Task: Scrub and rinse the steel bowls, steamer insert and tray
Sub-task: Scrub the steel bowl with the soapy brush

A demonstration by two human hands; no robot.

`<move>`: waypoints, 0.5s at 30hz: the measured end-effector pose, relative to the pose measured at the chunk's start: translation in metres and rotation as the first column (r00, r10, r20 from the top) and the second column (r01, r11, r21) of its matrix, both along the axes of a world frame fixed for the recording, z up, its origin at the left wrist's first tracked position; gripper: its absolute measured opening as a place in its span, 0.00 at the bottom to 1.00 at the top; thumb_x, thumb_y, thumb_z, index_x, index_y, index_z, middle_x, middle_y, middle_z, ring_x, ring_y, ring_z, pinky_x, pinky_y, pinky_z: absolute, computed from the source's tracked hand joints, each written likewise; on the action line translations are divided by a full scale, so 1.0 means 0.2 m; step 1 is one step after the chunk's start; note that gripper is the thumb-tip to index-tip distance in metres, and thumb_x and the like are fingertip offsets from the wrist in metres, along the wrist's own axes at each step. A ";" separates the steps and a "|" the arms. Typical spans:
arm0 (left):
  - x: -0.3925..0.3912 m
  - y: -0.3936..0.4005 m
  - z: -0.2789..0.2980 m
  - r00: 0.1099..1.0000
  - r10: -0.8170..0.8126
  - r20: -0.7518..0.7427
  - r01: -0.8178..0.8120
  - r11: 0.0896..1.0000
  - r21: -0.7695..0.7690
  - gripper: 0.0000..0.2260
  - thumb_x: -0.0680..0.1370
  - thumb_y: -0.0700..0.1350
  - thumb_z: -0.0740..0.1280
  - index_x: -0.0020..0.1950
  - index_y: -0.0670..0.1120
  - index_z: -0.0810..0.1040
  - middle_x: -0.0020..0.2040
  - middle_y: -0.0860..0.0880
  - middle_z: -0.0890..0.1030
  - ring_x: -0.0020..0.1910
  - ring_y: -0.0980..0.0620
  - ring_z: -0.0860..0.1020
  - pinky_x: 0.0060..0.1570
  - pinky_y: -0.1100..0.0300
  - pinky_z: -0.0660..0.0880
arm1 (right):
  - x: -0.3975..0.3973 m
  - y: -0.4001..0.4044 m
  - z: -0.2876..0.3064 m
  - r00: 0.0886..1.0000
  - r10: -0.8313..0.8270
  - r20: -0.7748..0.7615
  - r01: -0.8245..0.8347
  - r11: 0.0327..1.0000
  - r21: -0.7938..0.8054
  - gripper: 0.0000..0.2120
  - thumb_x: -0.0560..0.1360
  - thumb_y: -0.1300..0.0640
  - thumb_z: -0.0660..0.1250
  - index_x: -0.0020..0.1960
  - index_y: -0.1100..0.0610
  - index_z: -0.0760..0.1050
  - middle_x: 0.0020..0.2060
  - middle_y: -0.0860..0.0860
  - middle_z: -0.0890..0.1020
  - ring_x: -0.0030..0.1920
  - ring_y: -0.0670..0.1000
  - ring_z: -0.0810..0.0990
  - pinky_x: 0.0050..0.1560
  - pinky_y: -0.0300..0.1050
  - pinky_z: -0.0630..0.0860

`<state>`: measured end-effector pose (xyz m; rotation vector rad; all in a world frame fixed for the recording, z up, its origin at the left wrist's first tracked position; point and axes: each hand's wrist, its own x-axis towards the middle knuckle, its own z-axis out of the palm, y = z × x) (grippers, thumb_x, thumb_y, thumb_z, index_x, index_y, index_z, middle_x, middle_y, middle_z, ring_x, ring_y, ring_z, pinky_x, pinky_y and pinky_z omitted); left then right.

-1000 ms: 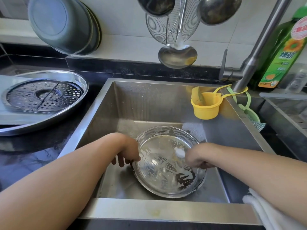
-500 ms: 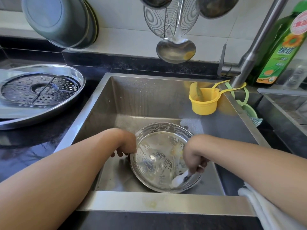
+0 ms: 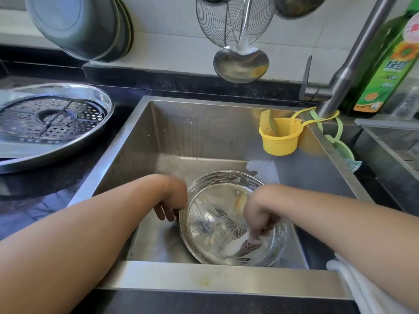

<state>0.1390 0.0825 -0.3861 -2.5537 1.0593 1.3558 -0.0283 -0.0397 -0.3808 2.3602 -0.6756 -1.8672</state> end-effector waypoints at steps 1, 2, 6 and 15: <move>0.00 0.00 0.00 1.000 -0.001 -0.003 0.001 1.000 -0.003 0.13 0.86 0.43 0.59 0.63 0.37 0.79 0.56 0.46 0.84 0.51 0.49 0.87 0.54 0.47 0.84 | -0.01 -0.03 0.08 0.997 0.049 -0.058 -0.053 0.995 -0.078 0.22 0.85 0.48 0.60 0.35 0.57 0.75 0.33 0.51 0.73 0.32 0.51 0.69 0.41 0.46 0.72; 0.00 0.00 -0.01 1.000 -0.022 0.010 0.022 1.000 -0.020 0.13 0.86 0.43 0.59 0.62 0.37 0.79 0.56 0.46 0.84 0.51 0.49 0.87 0.53 0.47 0.84 | -0.03 -0.05 0.15 0.993 0.073 -0.088 -0.087 0.983 -0.163 0.23 0.84 0.50 0.62 0.31 0.56 0.75 0.33 0.50 0.74 0.33 0.51 0.71 0.48 0.47 0.74; -0.01 -0.01 -0.02 1.000 -0.024 -0.003 0.024 0.999 -0.023 0.13 0.86 0.42 0.59 0.62 0.37 0.80 0.56 0.47 0.84 0.51 0.49 0.87 0.53 0.47 0.84 | -0.03 -0.08 0.18 0.978 0.170 -0.119 -0.199 0.932 -0.304 0.19 0.83 0.51 0.65 0.34 0.55 0.71 0.35 0.47 0.73 0.37 0.51 0.73 0.55 0.44 0.70; 0.04 0.00 -0.06 0.996 -0.025 -0.090 0.025 1.000 0.000 0.14 0.85 0.36 0.60 0.71 0.35 0.75 0.63 0.42 0.83 0.58 0.45 0.85 0.48 0.51 0.84 | 0.19 0.13 -0.14 0.915 0.141 0.378 -0.129 0.990 -0.056 0.16 0.84 0.60 0.55 0.68 0.62 0.74 0.51 0.62 0.79 0.46 0.61 0.79 0.43 0.50 0.75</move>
